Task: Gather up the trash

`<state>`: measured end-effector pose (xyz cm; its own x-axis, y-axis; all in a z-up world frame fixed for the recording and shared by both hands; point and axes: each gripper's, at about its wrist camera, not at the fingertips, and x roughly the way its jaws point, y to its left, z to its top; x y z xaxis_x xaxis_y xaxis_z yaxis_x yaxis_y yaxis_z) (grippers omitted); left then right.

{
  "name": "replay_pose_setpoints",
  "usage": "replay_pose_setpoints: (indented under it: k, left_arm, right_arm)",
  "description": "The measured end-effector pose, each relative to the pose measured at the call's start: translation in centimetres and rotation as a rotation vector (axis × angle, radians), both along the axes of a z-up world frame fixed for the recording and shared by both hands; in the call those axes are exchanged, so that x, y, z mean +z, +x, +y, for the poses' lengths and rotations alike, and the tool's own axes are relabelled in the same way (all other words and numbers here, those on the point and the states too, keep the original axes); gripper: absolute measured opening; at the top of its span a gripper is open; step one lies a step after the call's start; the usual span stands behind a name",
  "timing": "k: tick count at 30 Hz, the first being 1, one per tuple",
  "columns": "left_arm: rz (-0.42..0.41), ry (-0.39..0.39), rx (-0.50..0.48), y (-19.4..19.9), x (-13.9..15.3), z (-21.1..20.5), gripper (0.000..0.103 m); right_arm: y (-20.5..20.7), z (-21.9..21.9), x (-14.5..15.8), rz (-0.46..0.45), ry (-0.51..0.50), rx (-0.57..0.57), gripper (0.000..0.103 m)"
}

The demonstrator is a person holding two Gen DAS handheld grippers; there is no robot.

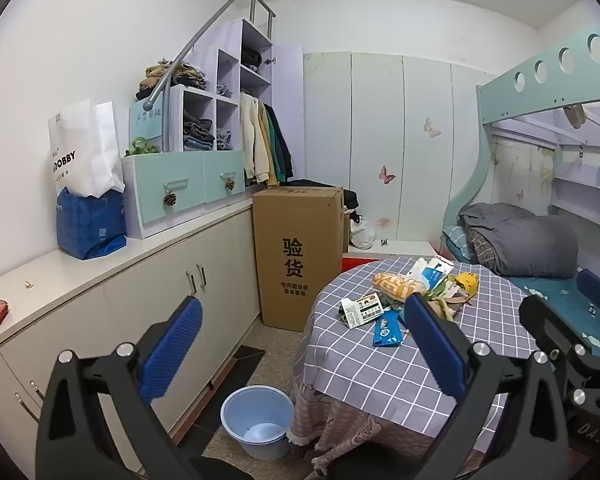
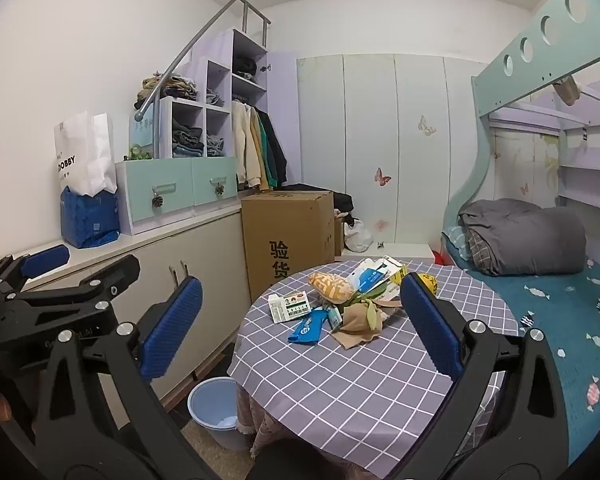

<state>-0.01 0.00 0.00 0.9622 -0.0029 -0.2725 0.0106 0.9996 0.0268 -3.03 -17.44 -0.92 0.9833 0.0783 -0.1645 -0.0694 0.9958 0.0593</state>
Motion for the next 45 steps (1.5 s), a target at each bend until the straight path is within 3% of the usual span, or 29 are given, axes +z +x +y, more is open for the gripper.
replay_pose_setpoints:
  k: [12, 45]
  left_arm:
    - [0.005, 0.004, -0.004, -0.3, -1.0, -0.5, 0.099]
    - [0.025, 0.035, -0.011, 0.1, -0.3, -1.3, 0.099]
  right_arm:
    - [0.0, 0.2, 0.0, 0.008, -0.002, -0.002, 0.097]
    - [0.5, -0.4, -1.0, 0.022, 0.016, -0.001, 0.097]
